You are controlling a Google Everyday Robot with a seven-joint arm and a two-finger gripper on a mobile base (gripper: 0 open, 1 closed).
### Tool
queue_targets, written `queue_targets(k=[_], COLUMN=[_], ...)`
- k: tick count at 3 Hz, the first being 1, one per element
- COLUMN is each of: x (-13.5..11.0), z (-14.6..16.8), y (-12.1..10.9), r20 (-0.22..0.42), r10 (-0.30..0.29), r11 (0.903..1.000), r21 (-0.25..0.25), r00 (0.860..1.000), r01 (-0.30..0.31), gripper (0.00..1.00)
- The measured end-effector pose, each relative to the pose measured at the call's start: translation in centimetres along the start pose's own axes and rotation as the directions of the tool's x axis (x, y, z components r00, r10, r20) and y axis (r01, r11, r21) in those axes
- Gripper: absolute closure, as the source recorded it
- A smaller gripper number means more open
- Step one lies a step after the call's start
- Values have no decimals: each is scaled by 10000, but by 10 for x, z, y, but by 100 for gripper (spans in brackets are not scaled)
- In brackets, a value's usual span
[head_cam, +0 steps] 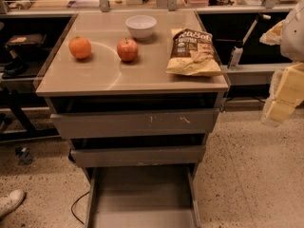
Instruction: Close bottom drawer
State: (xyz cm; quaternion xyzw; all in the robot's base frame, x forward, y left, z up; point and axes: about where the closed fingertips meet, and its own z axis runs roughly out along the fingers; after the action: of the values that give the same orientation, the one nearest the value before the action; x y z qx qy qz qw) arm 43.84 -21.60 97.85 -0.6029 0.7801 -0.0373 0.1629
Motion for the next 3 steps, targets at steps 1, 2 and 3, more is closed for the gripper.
queue_targets(k=[1, 2, 3], x=[0, 0, 0], z=[0, 0, 0], y=[0, 0, 0], r20=[0, 0, 0], r10=[0, 0, 0], r11=[10000, 10000, 10000], r21=[0, 1, 1], r00=[10000, 10000, 10000], r01=[0, 0, 0], gripper=[0, 19, 42])
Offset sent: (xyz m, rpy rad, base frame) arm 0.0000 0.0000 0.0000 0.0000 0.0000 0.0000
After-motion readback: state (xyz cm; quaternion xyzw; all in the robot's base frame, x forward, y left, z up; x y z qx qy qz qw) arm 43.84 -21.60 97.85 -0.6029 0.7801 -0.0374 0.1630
